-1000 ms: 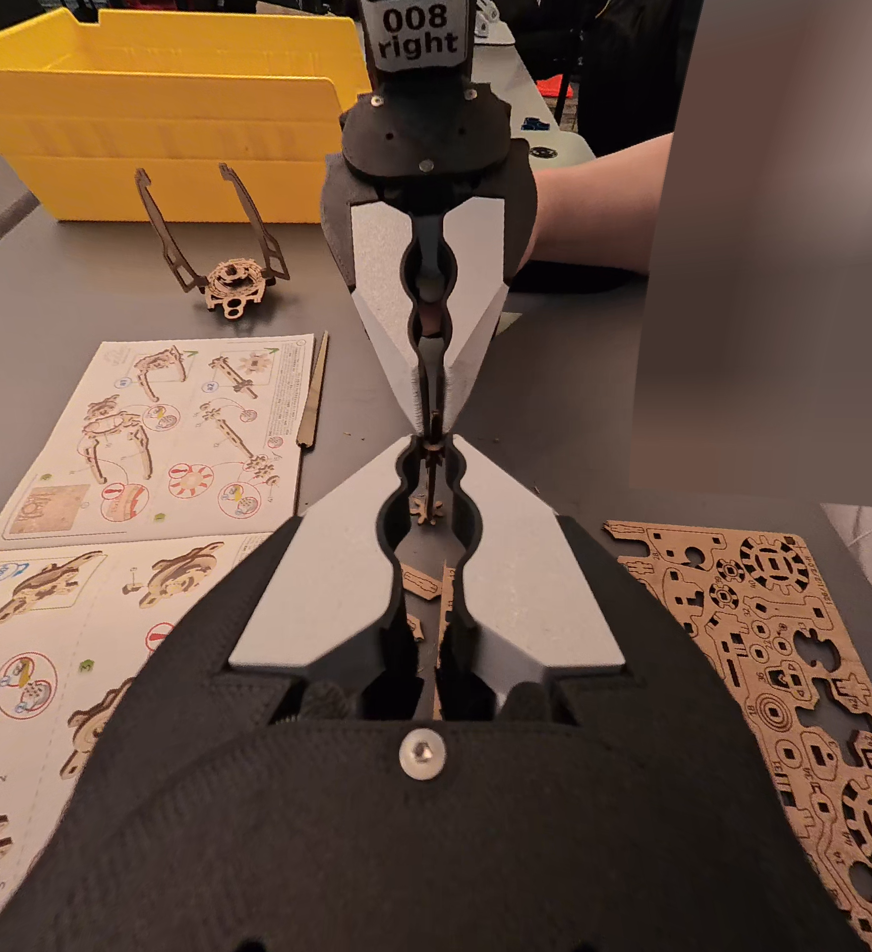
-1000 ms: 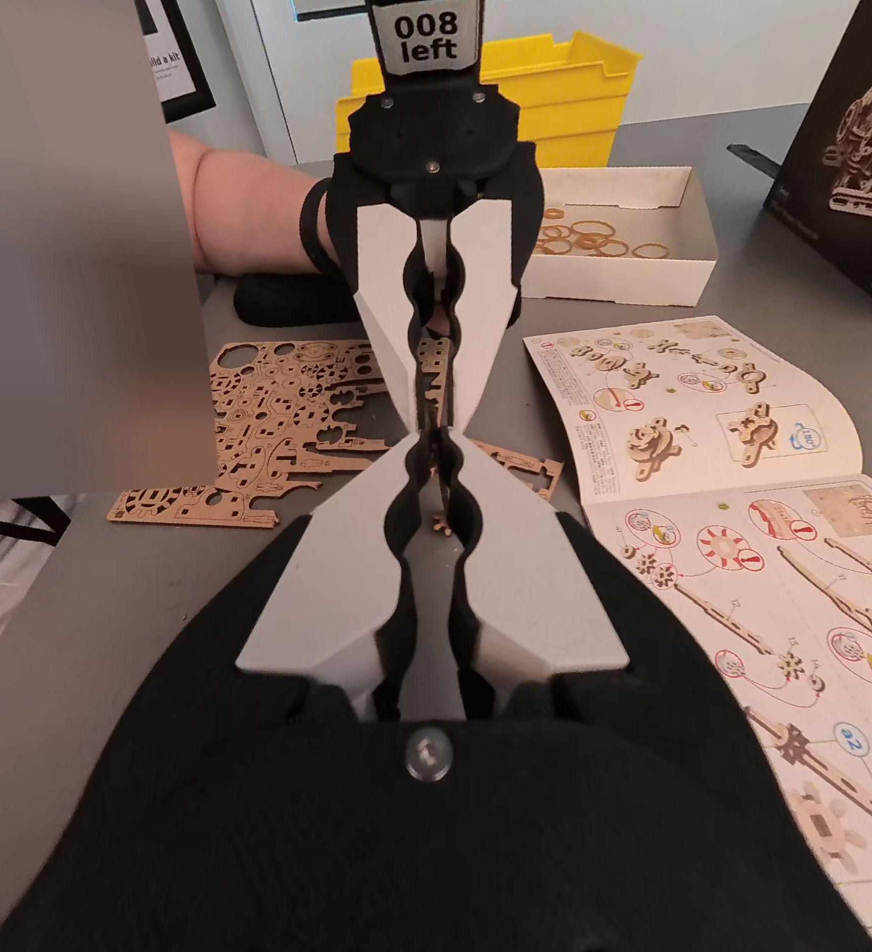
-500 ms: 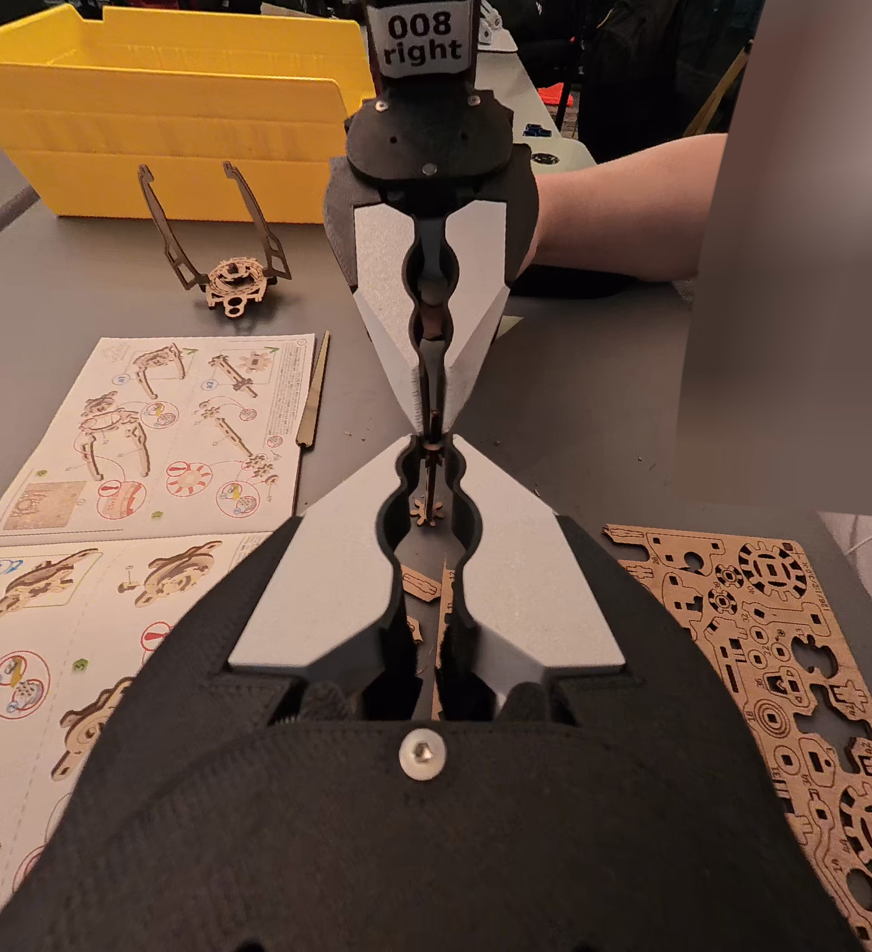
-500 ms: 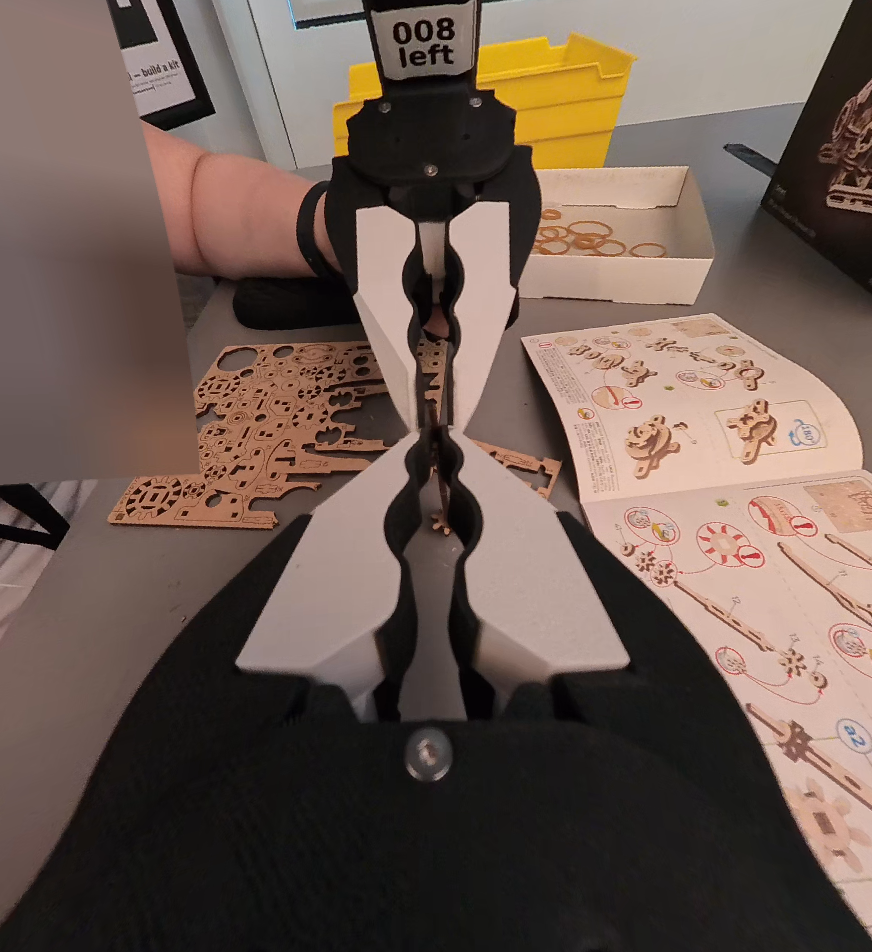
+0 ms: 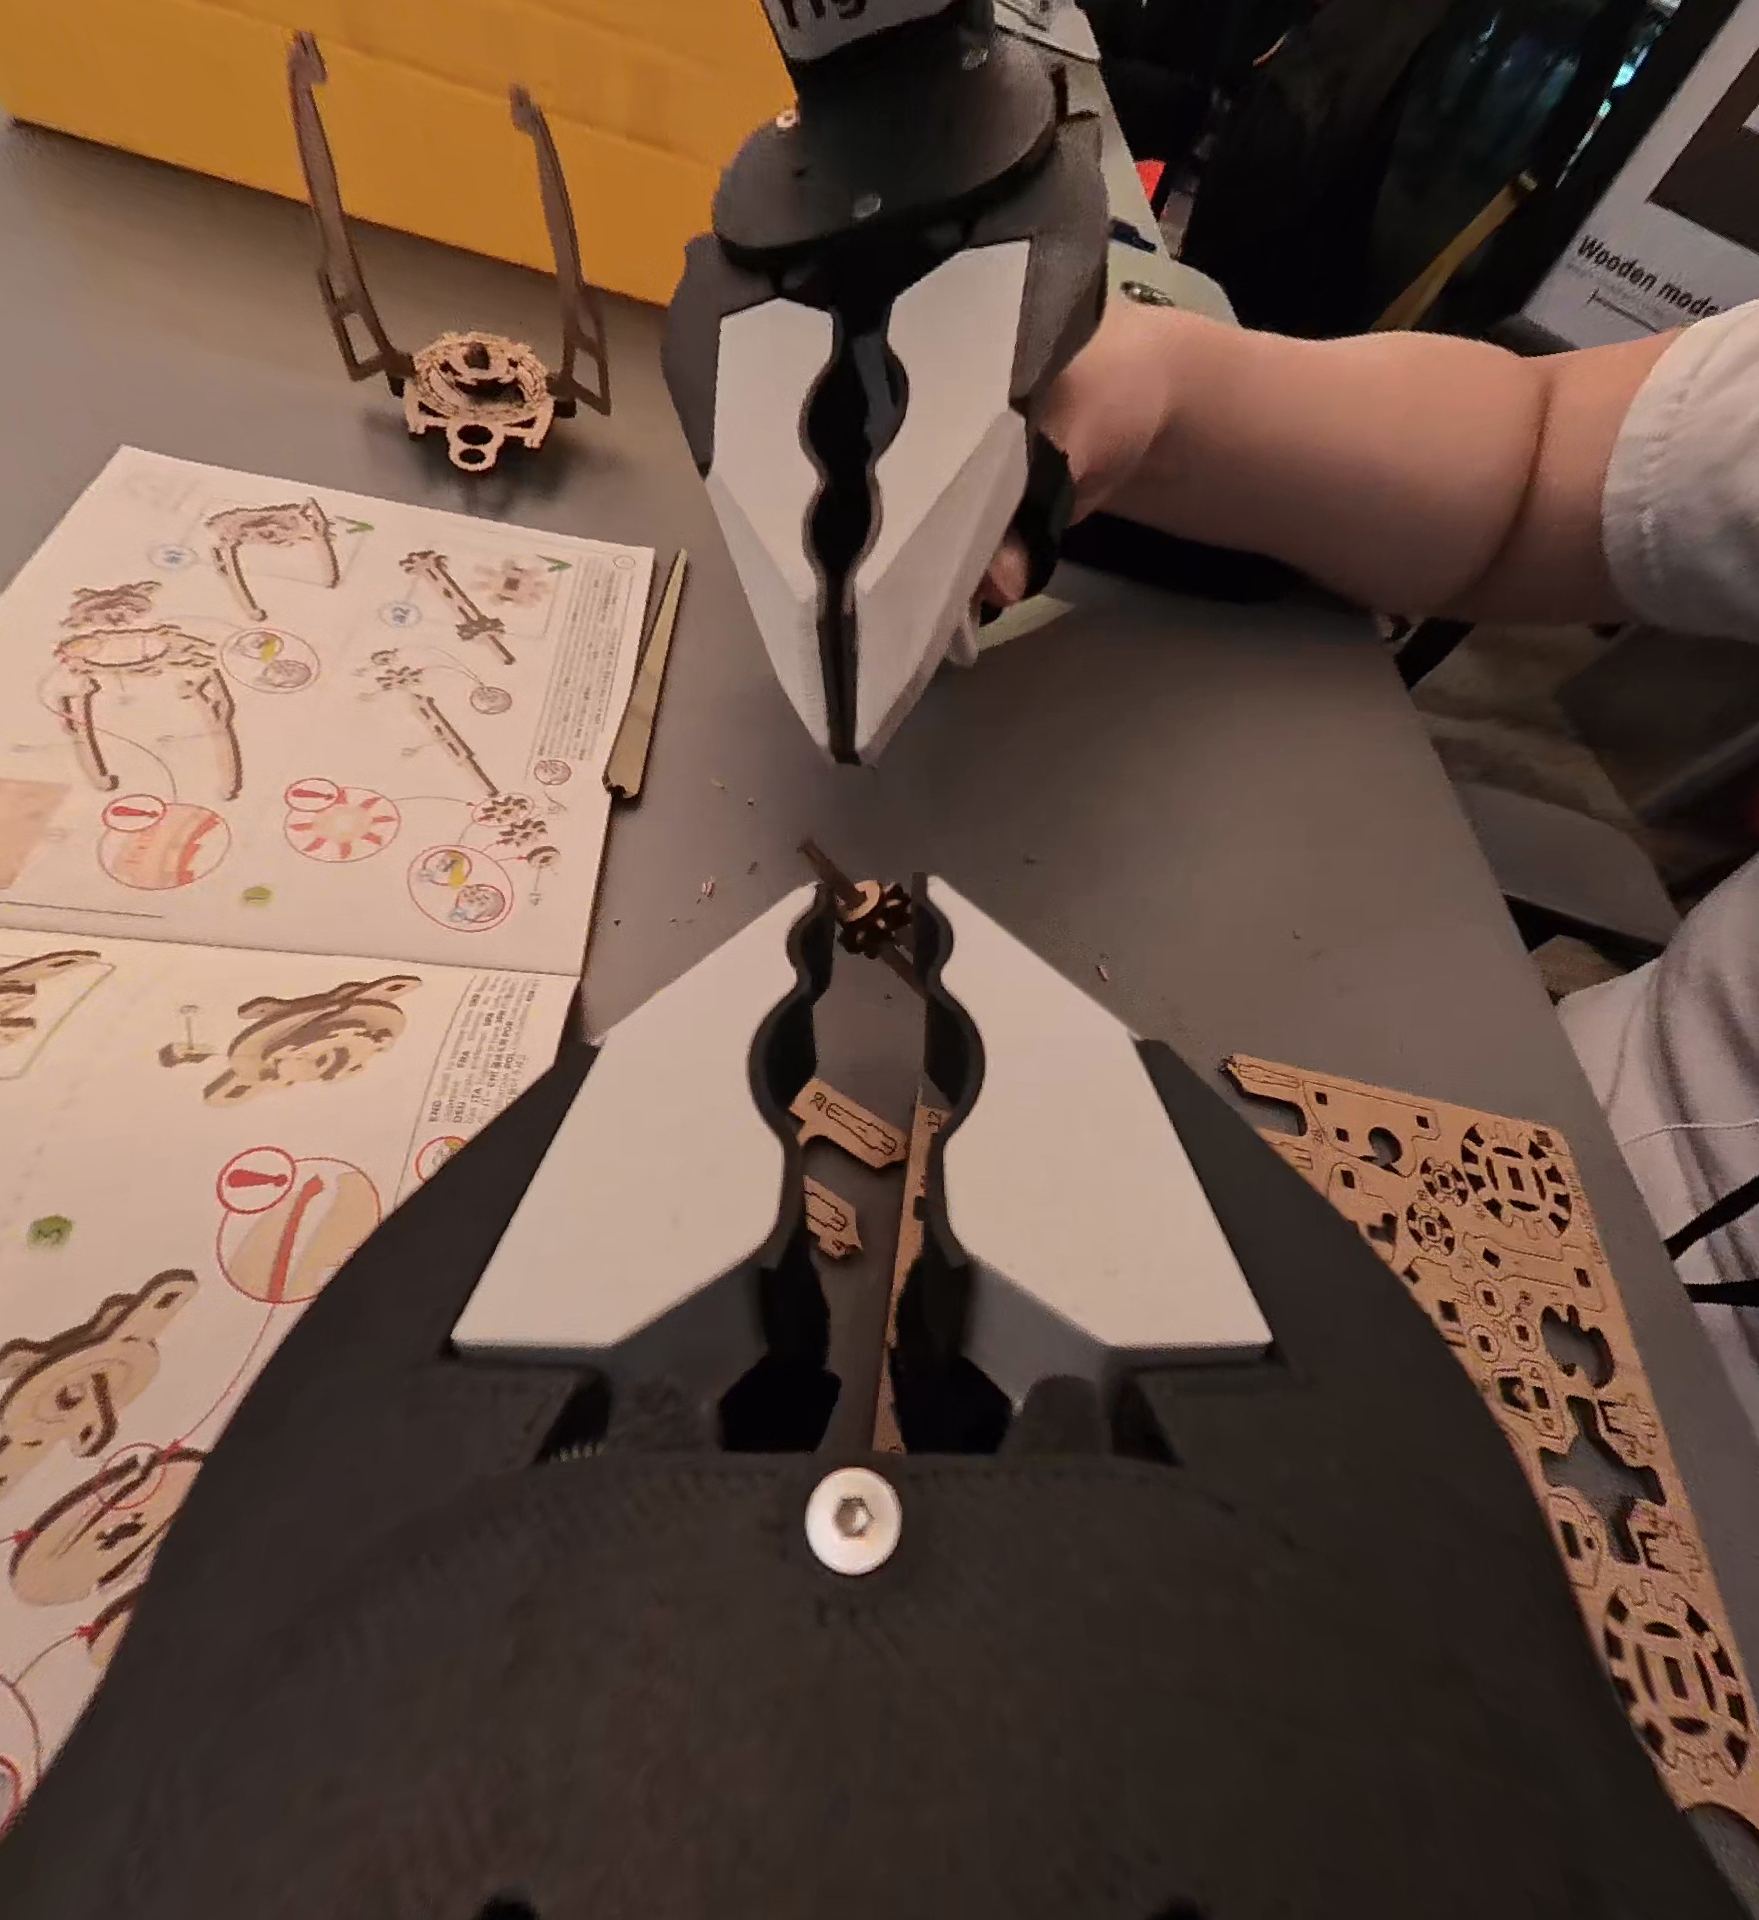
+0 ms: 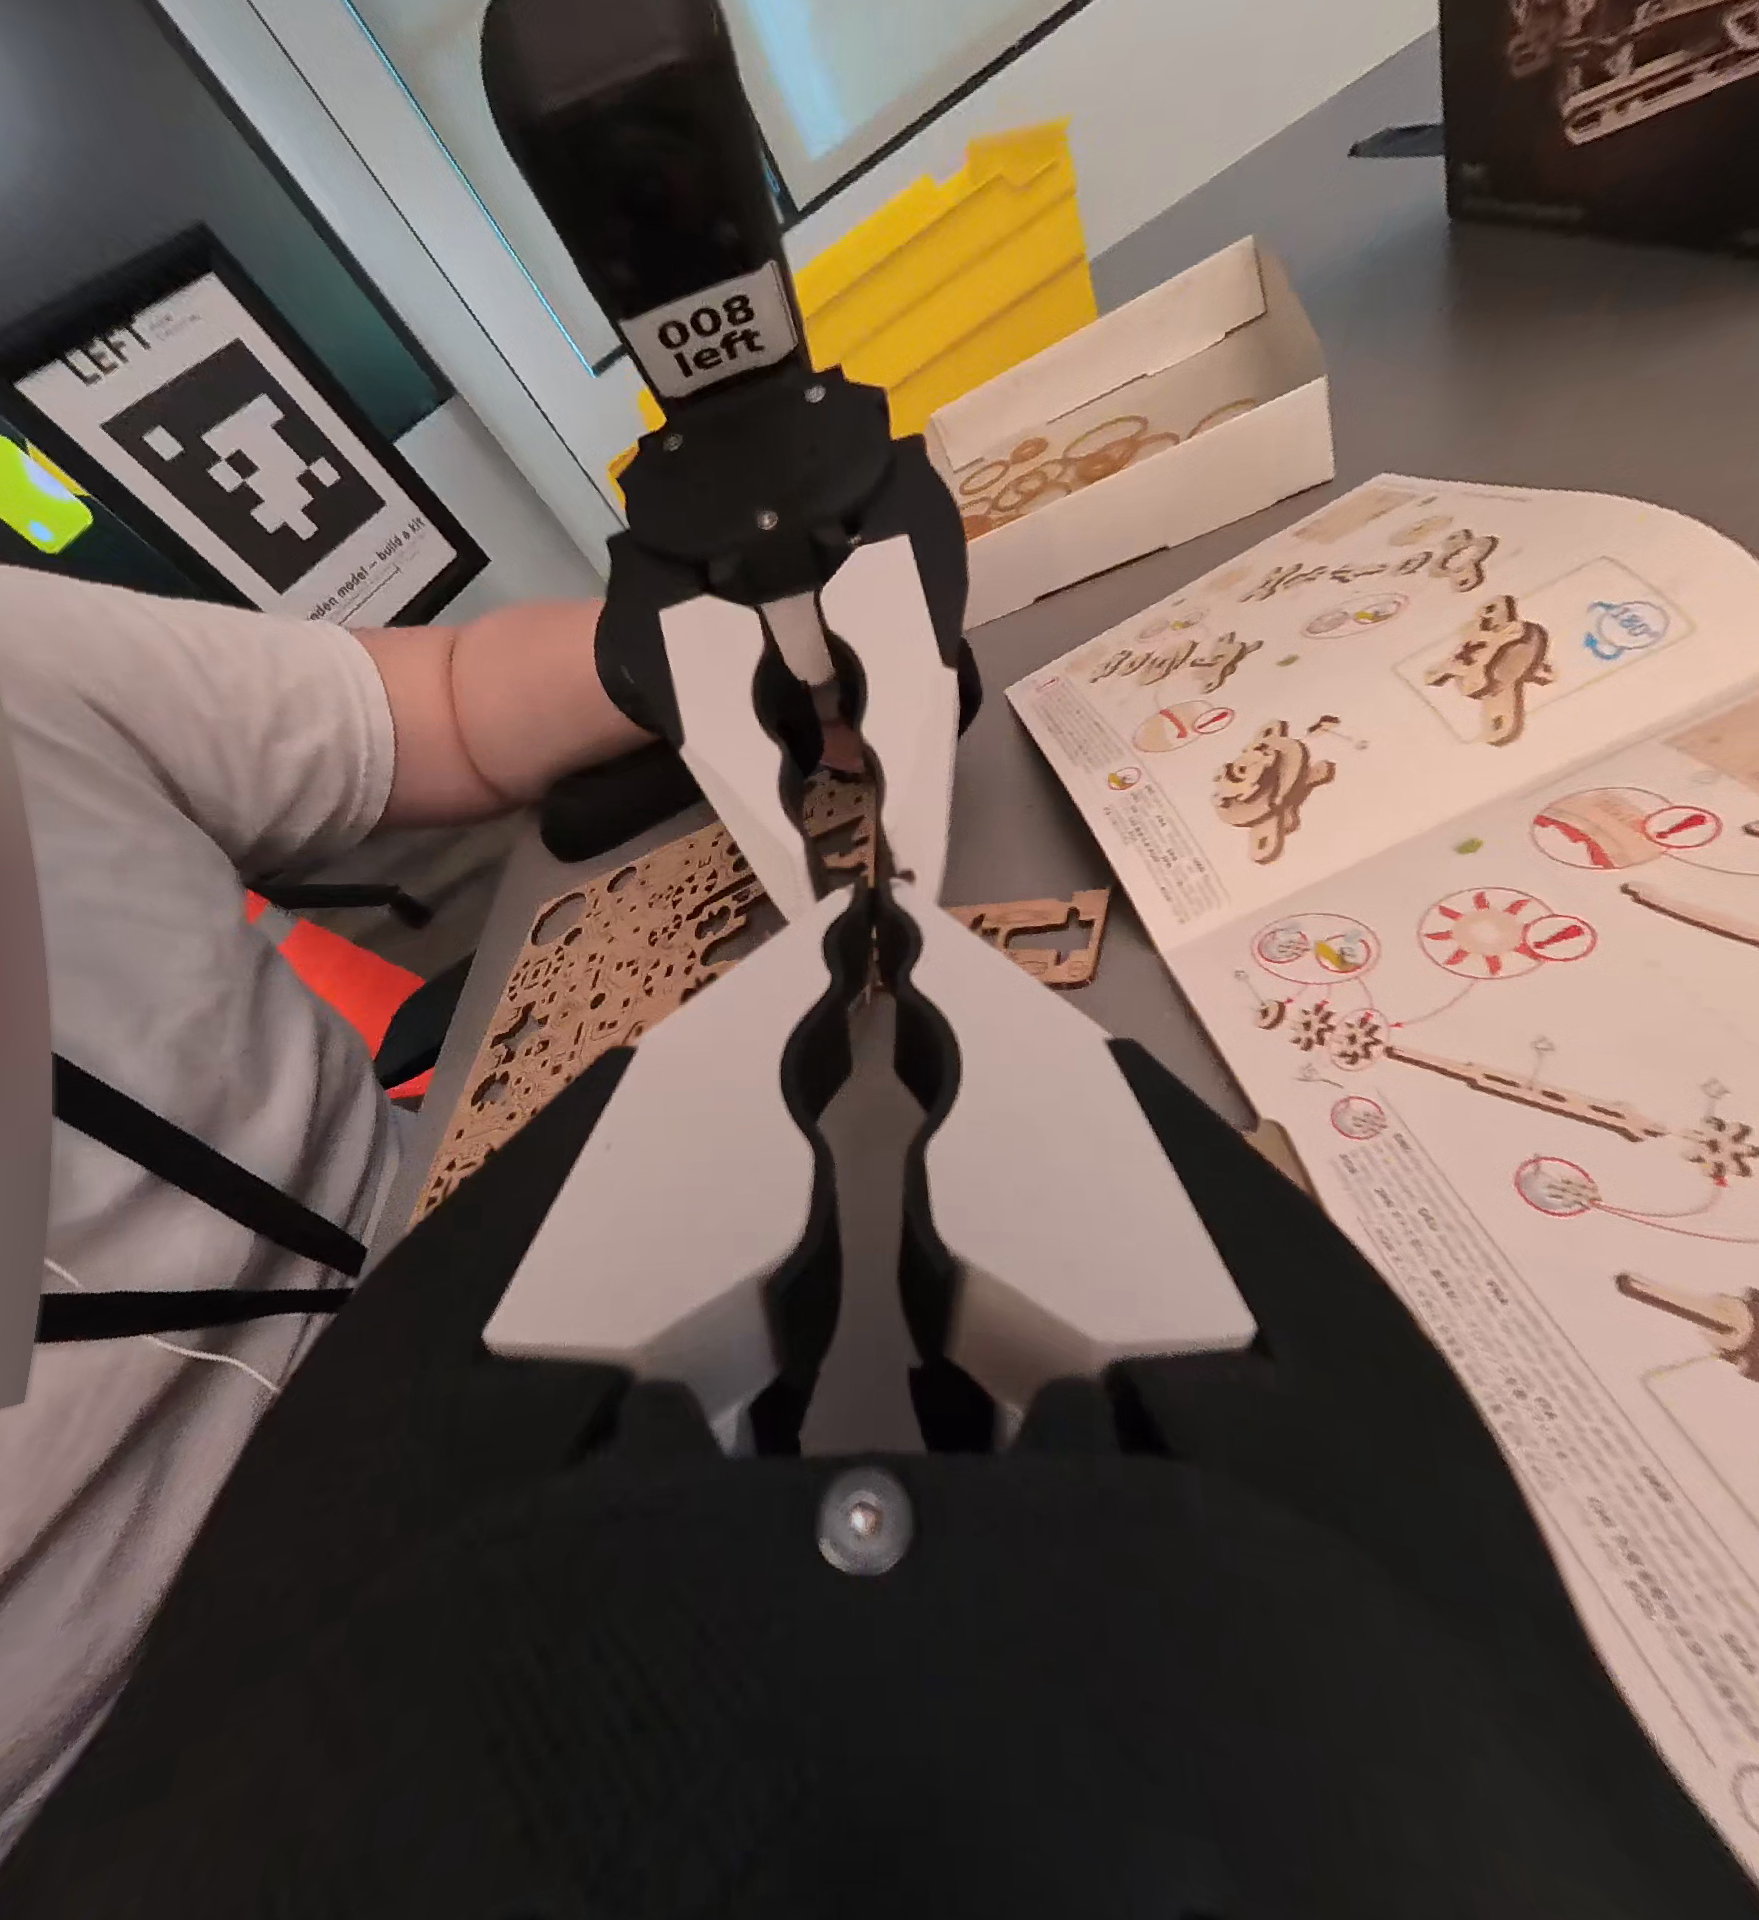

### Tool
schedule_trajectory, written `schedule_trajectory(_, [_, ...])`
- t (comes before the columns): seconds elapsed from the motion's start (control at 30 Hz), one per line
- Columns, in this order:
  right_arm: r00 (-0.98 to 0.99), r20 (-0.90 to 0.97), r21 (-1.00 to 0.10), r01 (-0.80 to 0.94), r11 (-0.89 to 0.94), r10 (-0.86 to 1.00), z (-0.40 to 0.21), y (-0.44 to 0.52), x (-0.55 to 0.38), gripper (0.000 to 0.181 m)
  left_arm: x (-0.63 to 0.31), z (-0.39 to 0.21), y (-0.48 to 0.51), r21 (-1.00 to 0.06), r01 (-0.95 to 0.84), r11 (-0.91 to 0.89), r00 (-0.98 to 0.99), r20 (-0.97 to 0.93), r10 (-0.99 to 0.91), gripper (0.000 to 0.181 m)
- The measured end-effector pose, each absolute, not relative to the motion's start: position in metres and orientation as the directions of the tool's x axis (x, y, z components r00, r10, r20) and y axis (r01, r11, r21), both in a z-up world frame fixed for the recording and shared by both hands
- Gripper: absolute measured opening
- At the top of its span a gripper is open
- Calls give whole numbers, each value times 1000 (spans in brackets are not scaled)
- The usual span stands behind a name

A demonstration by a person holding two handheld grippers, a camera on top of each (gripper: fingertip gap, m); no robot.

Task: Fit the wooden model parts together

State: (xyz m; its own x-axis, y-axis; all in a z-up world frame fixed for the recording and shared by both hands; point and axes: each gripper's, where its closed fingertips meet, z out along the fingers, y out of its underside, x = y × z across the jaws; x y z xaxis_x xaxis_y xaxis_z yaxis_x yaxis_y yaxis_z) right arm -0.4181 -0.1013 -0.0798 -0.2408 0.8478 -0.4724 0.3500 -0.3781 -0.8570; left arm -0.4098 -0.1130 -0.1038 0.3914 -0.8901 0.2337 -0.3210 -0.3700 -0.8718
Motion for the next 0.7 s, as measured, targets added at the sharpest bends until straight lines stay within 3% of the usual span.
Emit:
schedule_trajectory(0.2, [-178,-547,-810,359,-463,818,-85,-100,-426,18,-408,-103,-112,-878,-322,-354,400,213,-891,12])
schedule_trajectory(0.47, [-143,-579,-770,418,-481,802,-96,-104,-430,8,-405,-102,-111,-884,-339,-323,413,169,-895,12])
schedule_trajectory(0.57, [-158,-588,-771,409,-489,794,-93,-104,-428,6,-404,-99,-112,-882,-299,-363,396,231,-888,14])
schedule_trajectory(0.63, [-178,-635,-750,375,-545,751,-85,-101,-426,2,-410,-105,-107,-865,-299,-403,431,255,-866,32])
schedule_trajectory(0.7, [-185,-678,-723,342,-600,711,-78,-95,-422,2,-412,-103,-106,-866,-277,-417,429,277,-860,33])
